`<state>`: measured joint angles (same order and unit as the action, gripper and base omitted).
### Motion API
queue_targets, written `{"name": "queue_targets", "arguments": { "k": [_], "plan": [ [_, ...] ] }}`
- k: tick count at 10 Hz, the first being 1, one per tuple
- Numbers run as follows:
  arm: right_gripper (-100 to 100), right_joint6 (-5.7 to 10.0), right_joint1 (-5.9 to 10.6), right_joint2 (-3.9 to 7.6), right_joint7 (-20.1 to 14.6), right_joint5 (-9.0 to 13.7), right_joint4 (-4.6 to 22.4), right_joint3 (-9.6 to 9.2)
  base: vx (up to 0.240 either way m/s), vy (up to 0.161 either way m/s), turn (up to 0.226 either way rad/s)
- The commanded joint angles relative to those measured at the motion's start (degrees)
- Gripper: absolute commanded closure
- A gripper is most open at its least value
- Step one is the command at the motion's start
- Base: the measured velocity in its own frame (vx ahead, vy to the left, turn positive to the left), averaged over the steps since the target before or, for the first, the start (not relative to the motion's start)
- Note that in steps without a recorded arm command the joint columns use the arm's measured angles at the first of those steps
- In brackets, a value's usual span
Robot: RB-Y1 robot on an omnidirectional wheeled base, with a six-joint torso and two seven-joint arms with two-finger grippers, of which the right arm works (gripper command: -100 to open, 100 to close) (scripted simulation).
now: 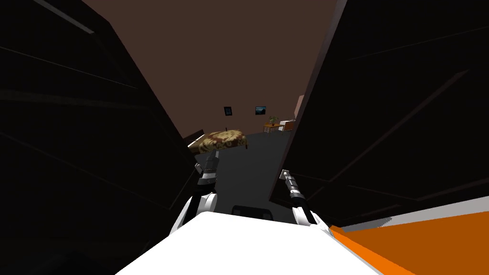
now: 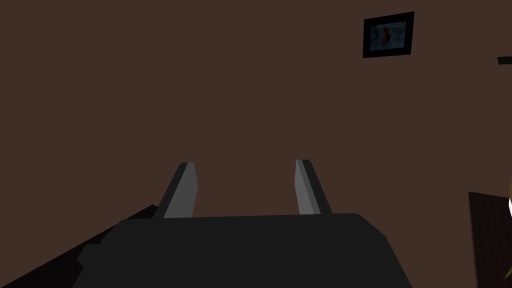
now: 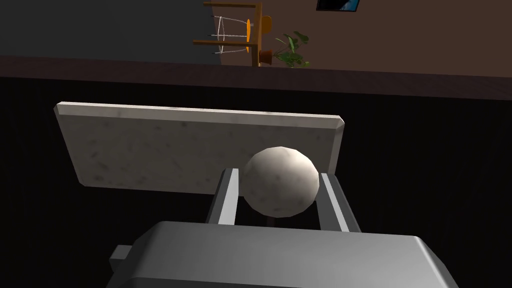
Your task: Push the door open
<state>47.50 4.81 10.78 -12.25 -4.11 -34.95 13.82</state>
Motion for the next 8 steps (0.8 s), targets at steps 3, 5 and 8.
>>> {"name": "queue_targets", "arguments": {
  "k": [3,5,8],
  "plan": [
    [100,0.41,0.72,0.40,0.9,1.1,1.0,1.76,0.179,0.009,-0.032],
    [100,0.37,0.71,0.44,1.3,1.5,1.1,2.53,0.147,-0.006,-0.020],
    [100,0.29,0.71,0.54,2.2,2.6,1.4,4.21,0.199,0.033,-0.055]
  ]
}}
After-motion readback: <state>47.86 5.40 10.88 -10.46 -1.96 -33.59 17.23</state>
